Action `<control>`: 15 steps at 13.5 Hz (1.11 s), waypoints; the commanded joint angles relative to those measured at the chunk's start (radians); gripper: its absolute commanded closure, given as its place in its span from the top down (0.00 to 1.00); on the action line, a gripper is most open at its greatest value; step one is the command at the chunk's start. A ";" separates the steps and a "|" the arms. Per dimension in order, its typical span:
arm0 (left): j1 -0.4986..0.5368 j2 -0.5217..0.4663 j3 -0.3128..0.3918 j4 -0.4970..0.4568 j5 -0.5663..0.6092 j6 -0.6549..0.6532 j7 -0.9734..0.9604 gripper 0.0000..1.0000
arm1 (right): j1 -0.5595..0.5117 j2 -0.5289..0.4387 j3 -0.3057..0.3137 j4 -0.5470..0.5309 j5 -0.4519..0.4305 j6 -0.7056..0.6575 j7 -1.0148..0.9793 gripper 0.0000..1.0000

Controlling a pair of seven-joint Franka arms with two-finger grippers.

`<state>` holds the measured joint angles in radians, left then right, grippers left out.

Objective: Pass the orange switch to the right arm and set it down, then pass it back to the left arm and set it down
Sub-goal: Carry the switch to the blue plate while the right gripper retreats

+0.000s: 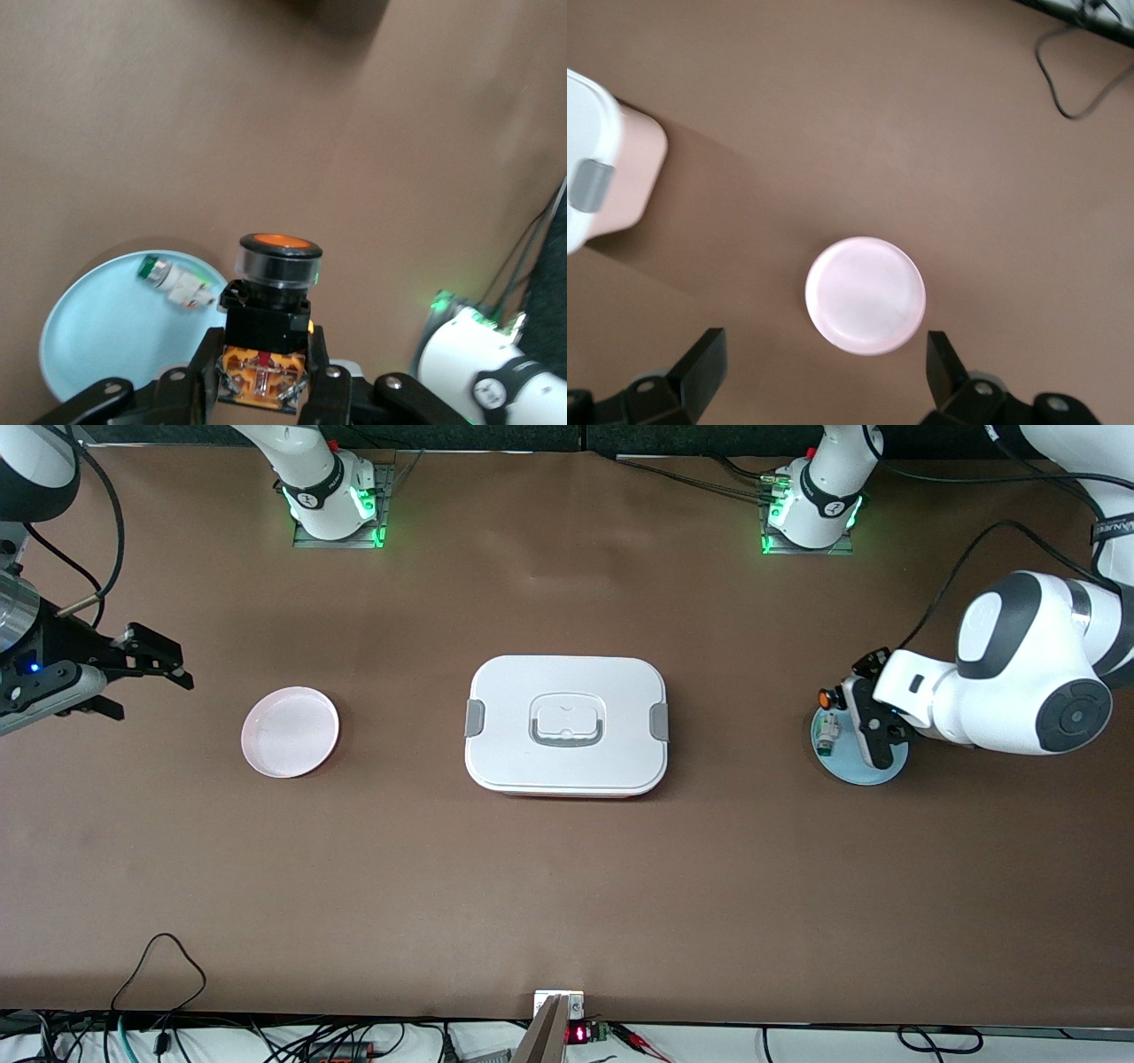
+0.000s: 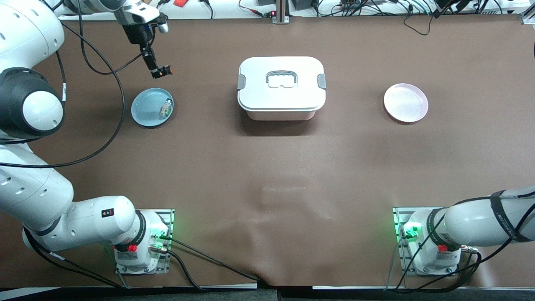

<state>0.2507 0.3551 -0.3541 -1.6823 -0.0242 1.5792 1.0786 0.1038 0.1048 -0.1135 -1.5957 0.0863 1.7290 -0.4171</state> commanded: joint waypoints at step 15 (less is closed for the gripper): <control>0.134 0.037 -0.006 -0.227 0.193 0.418 0.243 0.10 | 0.045 -0.001 -0.026 0.020 -0.076 0.004 0.297 1.00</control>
<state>0.3446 0.3846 -0.3539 -1.8704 0.1446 1.9270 1.2651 0.1515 0.1083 -0.1402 -1.5819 0.0184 1.7346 -0.1368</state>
